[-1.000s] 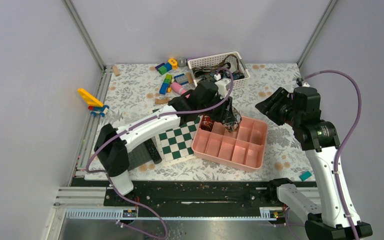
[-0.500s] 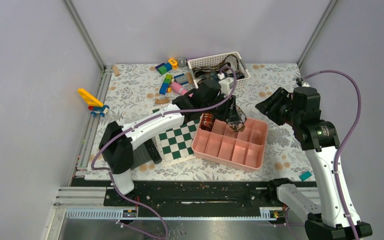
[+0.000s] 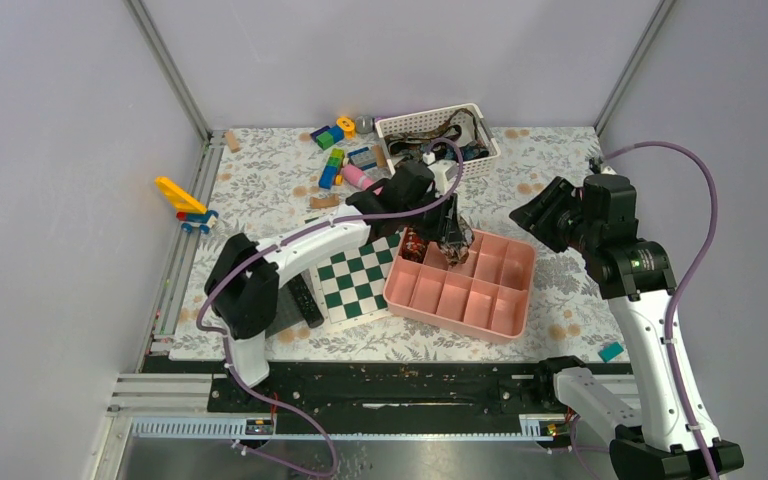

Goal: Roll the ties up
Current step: Place the tie in the storage box.

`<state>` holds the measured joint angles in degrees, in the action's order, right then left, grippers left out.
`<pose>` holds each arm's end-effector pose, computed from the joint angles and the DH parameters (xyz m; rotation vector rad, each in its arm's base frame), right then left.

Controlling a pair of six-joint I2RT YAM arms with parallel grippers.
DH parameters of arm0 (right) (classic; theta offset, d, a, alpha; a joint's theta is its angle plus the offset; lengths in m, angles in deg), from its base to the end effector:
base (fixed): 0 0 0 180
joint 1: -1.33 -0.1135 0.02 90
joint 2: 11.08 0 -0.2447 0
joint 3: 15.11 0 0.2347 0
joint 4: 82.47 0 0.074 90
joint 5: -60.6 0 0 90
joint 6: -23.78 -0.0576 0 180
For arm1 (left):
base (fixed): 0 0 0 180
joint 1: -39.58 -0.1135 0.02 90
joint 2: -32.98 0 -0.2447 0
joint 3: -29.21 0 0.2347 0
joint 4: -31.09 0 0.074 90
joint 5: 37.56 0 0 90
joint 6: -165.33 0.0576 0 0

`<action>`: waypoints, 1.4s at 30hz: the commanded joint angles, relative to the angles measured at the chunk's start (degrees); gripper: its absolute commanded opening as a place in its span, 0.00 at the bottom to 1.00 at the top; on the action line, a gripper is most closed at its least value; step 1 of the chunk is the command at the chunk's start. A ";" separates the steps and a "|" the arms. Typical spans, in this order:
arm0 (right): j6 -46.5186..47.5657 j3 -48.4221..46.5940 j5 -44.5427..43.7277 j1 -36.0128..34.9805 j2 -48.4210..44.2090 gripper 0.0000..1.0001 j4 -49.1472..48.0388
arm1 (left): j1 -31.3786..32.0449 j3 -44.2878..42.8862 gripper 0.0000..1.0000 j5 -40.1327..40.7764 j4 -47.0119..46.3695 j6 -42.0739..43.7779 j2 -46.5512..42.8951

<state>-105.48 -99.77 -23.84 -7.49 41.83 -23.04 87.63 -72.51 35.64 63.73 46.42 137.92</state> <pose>0.1852 0.0344 0.3712 0.4938 2.0508 0.6129 0.2698 -0.3250 0.2611 0.5709 2.3094 -1.0286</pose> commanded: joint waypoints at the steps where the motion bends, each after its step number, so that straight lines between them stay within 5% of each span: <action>1: 0.86 0.32 0.32 0.47 -0.10 0.54 -0.32 | -0.44 -0.46 0.37 2.82 -2.44 1.29 0.87; 42: 2.26 1.78 1.37 0.47 -0.34 0.55 -0.30 | 4.68 -4.41 0.33 29.84 6.78 1.45 8.37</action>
<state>-104.30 -98.08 -23.69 -7.49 41.92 -22.91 91.41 -74.02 59.73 68.97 49.13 145.38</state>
